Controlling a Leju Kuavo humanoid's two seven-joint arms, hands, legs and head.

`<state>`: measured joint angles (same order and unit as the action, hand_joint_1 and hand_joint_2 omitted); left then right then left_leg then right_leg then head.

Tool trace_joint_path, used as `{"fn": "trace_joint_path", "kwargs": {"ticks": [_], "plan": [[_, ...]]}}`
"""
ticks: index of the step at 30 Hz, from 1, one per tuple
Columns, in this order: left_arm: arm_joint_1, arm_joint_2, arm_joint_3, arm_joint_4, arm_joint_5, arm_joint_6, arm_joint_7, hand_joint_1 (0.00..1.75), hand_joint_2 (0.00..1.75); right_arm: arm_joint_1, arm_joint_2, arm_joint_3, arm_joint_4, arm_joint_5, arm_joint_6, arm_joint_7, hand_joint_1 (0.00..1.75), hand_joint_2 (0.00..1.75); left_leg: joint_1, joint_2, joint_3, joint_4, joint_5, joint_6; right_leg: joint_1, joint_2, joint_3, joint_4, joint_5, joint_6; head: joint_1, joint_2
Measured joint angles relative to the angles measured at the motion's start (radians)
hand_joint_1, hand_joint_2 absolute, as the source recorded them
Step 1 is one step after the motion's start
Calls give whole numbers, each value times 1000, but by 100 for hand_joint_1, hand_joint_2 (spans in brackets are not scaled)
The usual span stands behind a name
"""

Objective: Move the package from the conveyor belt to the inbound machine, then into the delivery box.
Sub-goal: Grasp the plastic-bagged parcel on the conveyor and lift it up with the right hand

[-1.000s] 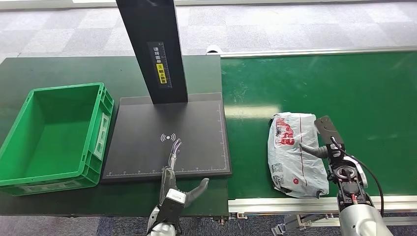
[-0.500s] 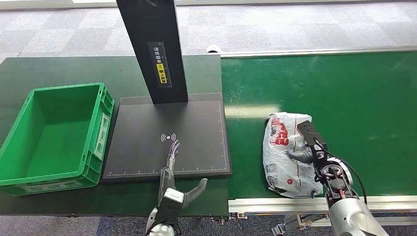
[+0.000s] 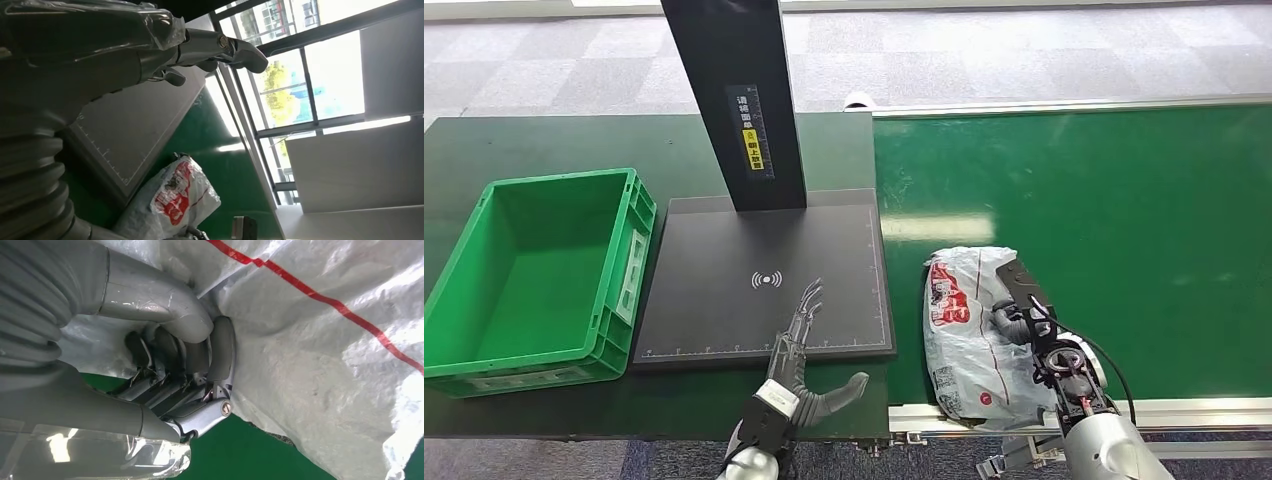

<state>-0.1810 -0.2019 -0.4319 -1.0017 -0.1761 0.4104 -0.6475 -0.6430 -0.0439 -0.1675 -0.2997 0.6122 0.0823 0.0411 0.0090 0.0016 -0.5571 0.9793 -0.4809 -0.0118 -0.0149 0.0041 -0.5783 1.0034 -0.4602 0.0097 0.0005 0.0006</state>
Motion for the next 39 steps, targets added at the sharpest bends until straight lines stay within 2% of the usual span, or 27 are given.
{"fn": "trace_joint_path", "kwargs": {"ticks": [7,11,14,19,25,29,33,39], "plan": [[-13,-7,0,-25,0,6,-12,0,175,1,14,0,-5,-4,-12,-25,175,175,0,0,-1,0,0,0,0,0,0,0,0,0,0,0],[-22,1,6,-77,10,43,-39,0,175,-1,29,0,-51,-26,-41,-136,175,175,0,0,-1,0,0,0,0,0,0,0,0,0,0,0],[-30,17,24,-146,12,62,-37,0,175,-2,46,2,-144,-57,-48,-198,175,175,0,0,0,0,0,0,0,-1,0,0,0,0,0,0],[-8,38,62,-240,11,86,-36,0,175,54,57,40,-424,-142,-53,-221,175,175,0,-1,-1,0,1,0,0,-2,-1,0,0,0,0,0],[10,52,82,-284,13,93,-41,0,175,91,39,86,-586,-188,-66,-234,175,175,-1,-1,-1,0,0,0,-1,-2,0,0,0,0,0,0],[19,53,86,-305,12,93,-38,0,175,111,30,109,-622,-205,-64,-232,1,175,-1,-1,-1,0,0,0,-1,-2,0,0,0,0,0,0],[27,53,85,-321,8,86,-20,0,175,115,14,159,-579,-183,-47,-173,0,175,-1,0,0,0,0,0,0,-2,0,0,0,0,0,0],[17,47,58,-308,21,79,-11,0,175,97,26,235,-331,-163,-27,-147,0,175,0,-1,-1,0,0,0,0,-2,0,0,0,0,0,0]]}}
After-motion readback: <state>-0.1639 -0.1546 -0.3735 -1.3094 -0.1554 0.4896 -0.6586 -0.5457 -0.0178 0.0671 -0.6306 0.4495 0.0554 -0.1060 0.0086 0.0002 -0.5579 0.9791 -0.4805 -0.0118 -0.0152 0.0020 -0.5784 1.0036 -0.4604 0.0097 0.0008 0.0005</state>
